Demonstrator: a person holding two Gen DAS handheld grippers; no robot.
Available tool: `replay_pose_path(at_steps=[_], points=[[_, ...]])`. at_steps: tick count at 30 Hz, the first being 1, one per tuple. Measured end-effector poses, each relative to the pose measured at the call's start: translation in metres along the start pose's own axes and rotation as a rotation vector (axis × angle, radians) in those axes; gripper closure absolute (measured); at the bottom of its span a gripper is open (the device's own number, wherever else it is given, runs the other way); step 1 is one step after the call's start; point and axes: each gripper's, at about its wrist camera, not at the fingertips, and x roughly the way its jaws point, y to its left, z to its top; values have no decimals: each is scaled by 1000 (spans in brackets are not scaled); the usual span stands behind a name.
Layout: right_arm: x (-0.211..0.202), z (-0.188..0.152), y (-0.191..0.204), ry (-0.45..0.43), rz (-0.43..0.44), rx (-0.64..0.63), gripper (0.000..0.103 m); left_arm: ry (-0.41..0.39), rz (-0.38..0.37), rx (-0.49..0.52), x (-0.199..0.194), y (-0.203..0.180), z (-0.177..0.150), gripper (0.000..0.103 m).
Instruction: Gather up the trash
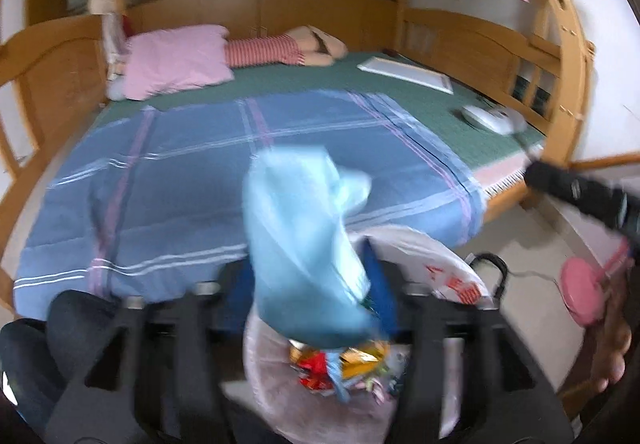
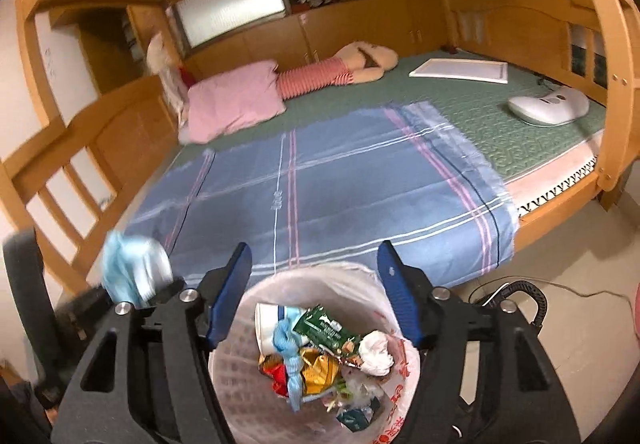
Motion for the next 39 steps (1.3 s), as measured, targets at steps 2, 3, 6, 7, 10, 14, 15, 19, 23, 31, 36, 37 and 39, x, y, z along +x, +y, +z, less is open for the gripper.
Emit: replay_pose_path(at_steps=[2,3,6,7,10,14,15,19,23,31,36,37,39], points=[[-1,2,-4,-7,-3,23,31,-9,2,15,-1,-3,-2,16],[-2,3,-7,-13,-7,42,30,-17,9,25,-2,-5,-3,14],[-1,2,-11,-9,-11,61,27,-28,27,21,-3,-3,-3,9],[0,2,-12,-5,-14,63,27,-27,25,14,-2,-1,-4,9],[1,0,-10,-4,-32,48,26,-19,37,-4,-1,3,-3,9],[-1,-2,3,-9,-84,-23,19,-54,153,-20,-9,9,0,5],[0,-4,7,-11,-102,-41,18,-73,191,-33,-14,12,2,3],[8,-13,25,1,-179,-139,12,-117,264,-69,-28,22,9,3],[15,-16,28,19,-172,-144,12,-127,304,-90,-34,30,11,3],[11,-17,29,-2,-182,-160,12,-130,306,-104,-36,32,10,3],[11,-17,30,-5,-175,-160,12,-129,301,-110,-37,33,10,3],[11,-17,30,-5,-173,-160,12,-127,300,-112,-37,33,10,3],[11,-17,31,-4,-171,-160,12,-126,297,-114,-37,33,10,3]])
